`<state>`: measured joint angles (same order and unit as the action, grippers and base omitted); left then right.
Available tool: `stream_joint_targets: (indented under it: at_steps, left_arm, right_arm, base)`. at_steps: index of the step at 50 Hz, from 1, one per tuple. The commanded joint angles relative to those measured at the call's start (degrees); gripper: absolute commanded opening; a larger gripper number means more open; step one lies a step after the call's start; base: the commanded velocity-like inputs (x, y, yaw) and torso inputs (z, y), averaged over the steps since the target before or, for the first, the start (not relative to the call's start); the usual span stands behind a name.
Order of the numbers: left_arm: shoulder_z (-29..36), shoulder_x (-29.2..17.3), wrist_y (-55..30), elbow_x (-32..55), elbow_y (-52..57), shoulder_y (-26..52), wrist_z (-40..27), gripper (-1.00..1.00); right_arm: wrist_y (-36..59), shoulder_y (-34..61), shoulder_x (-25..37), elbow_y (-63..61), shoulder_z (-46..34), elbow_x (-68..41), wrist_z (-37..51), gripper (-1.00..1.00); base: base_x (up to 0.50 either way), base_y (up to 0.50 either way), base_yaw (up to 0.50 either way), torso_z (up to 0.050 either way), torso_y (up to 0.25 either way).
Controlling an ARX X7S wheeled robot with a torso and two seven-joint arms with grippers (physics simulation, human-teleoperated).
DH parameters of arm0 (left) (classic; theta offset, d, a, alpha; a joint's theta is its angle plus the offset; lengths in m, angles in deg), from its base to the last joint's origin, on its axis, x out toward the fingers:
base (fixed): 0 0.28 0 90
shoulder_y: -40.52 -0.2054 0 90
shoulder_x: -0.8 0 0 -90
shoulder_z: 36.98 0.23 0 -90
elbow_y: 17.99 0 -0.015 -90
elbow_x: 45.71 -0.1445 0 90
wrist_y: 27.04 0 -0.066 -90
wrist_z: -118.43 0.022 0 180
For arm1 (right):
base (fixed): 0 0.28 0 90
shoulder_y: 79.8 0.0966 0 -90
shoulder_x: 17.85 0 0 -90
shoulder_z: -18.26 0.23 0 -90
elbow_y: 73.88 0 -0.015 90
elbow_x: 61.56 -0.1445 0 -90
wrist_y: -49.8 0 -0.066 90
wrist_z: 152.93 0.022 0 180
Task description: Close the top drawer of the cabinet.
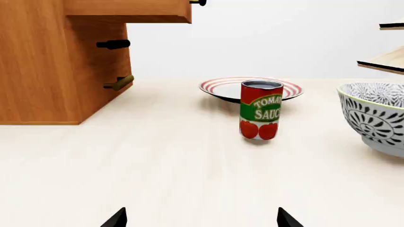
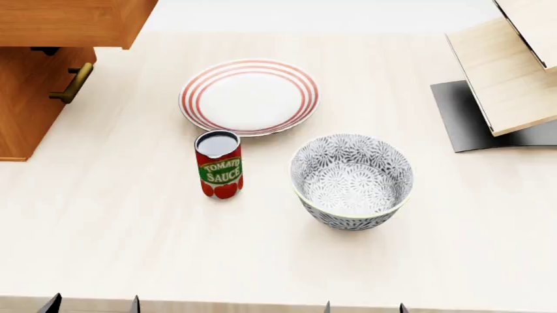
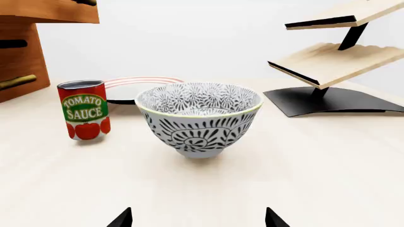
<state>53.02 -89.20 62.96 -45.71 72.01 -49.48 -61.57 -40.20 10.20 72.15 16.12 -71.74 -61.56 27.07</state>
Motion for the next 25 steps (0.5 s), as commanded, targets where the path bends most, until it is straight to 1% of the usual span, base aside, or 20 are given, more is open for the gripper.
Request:
stream_joint_targets:
  at_steps: [1,2,4,5,6,9,10,11,12,13,14,15,16,17,19,21,22,23,24,25]
  left_arm:
    - [1.27,-1.05,0.48,1.05,-0.3,-0.14,-1.26,1.0]
    - [0.37,-1.49,-2.55,4.66,2.45,0.05,0.06,1.0]
    - [-0.05,-1.53,-3.41,4.19,7.03,-0.55,-2.59,1.0]
    - [-0.99,-1.69,-7.39,6.47,12.87,-0.9,-3.13,1.0]
    - [-0.85,-2.25,-9.1,7.05,16.4,-1.07,-3.16,1.0]
    - [0.03,-2.68,-13.73,5.73,22.79,0.47,-5.48,1.0]
    - [-0.01,-2.56,-14.29,5.52,23.71,0.87,-6.38,1.0]
    - [0.53,-2.71,-16.61,5.24,25.04,1.92,-6.91,1.0]
    - [2.02,-2.82,-16.0,3.24,25.96,2.65,-7.76,1.0]
    - [3.1,-2.74,-18.87,1.29,26.38,3.79,-9.21,1.0]
    - [3.56,-2.52,-18.88,0.64,26.68,4.4,-10.07,1.0]
    - [3.59,-2.48,-21.06,1.52,28.15,5.34,-9.9,1.0]
    - [3.98,-2.98,-24.46,3.26,31.12,6.67,-8.48,1.0]
    - [4.81,-3.71,-25.81,3.13,32.47,6.98,-7.95,1.0]
    - [3.26,-2.73,-28.72,4.98,33.87,8.68,-8.98,1.0]
    - [4.08,-3.8,-33.01,7.68,36.14,10.0,-6.76,1.0]
    - [4.46,-3.58,-34.43,7.21,36.01,10.72,-7.69,1.0]
    - [4.85,-3.49,-33.84,6.76,35.52,10.86,-8.19,1.0]
    - [7.07,-3.66,-31.1,2.72,33.74,10.98,-10.69,1.0]
    - [7.09,-3.36,-29.62,2.58,32.79,10.93,-11.28,1.0]
  right_arm:
    - [0.18,-0.24,1.02,-0.44,-1.27,-1.01,0.21,1.0]
    - [2.29,-0.13,0.92,-2.99,-0.2,-0.99,3.85,1.0]
    - [3.87,-1.25,1.76,-7.78,-0.72,-0.77,4.63,1.0]
    - [5.32,-2.39,2.32,-12.88,-0.46,-0.53,5.13,1.0]
    - [4.4,-2.9,2.36,-15.29,0.06,1.34,7.37,1.0]
    - [10.47,-2.31,3.28,-22.99,1.03,1.22,8.29,1.0]
    - [11.32,-2.1,3.49,-23.95,0.91,1.84,8.77,1.0]
    - [13.07,-1.48,3.33,-25.67,1.49,2.16,9.8,1.0]
    - [15.56,-0.98,3.73,-28.49,1.76,1.07,9.07,1.0]
    - [16.92,-0.63,3.96,-29.45,1.49,1.27,9.12,1.0]
    - [17.84,-0.02,3.88,-29.89,1.41,1.43,9.55,1.0]
    - [20.61,1.28,4.24,-30.58,0.37,2.17,9.34,1.0]
    - [21.42,1.88,4.4,-30.57,-0.5,3.57,10.01,1.0]
    - [21.16,2.25,3.72,-30.68,-0.18,3.82,11.32,1.0]
    - [23.85,3.22,3.96,-31.89,-0.51,2.56,10.34,1.0]
    - [20.99,3.45,3.28,-32.38,0.1,3.54,12.88,1.0]
    - [23.05,3.89,3.54,-32.77,-0.31,3.08,12.26,1.0]
    - [24.27,4.18,3.64,-33.01,-0.35,2.52,11.94,1.0]
    - [17.88,2.55,5.29,-31.82,-1.91,3.03,10.73,1.0]
    - [20.11,3.13,4.08,-31.74,-0.95,3.54,12.81,1.0]
  base:
    - [0.0,0.0,0.0,0.0,0.0]
    - [0.0,0.0,0.0,0.0,0.0]
    - [0.0,0.0,0.0,0.0,0.0]
    - [0.0,0.0,0.0,0.0,0.0]
    - [0.0,0.0,0.0,0.0,0.0]
    - [0.0,0.0,0.0,0.0,0.0]
    - [0.0,0.0,0.0,0.0,0.0]
    - [0.0,0.0,0.0,0.0,0.0]
    - [0.0,0.0,0.0,0.0,0.0]
    - [0.0,0.0,0.0,0.0,0.0]
    - [0.0,0.0,0.0,0.0,0.0]
    - [0.0,0.0,0.0,0.0,0.0]
    - [0.0,0.0,0.0,0.0,0.0]
    - [0.0,0.0,0.0,0.0,0.0]
    - [0.0,0.0,0.0,0.0,0.0]
    - [0.0,0.0,0.0,0.0,0.0]
    - [0.0,0.0,0.0,0.0,0.0]
    - [0.0,0.0,0.0,0.0,0.0]
    - [0.22,0.0,0.0,0.0,0.0]
    - [0.5,0.0,0.0,0.0,0.0]
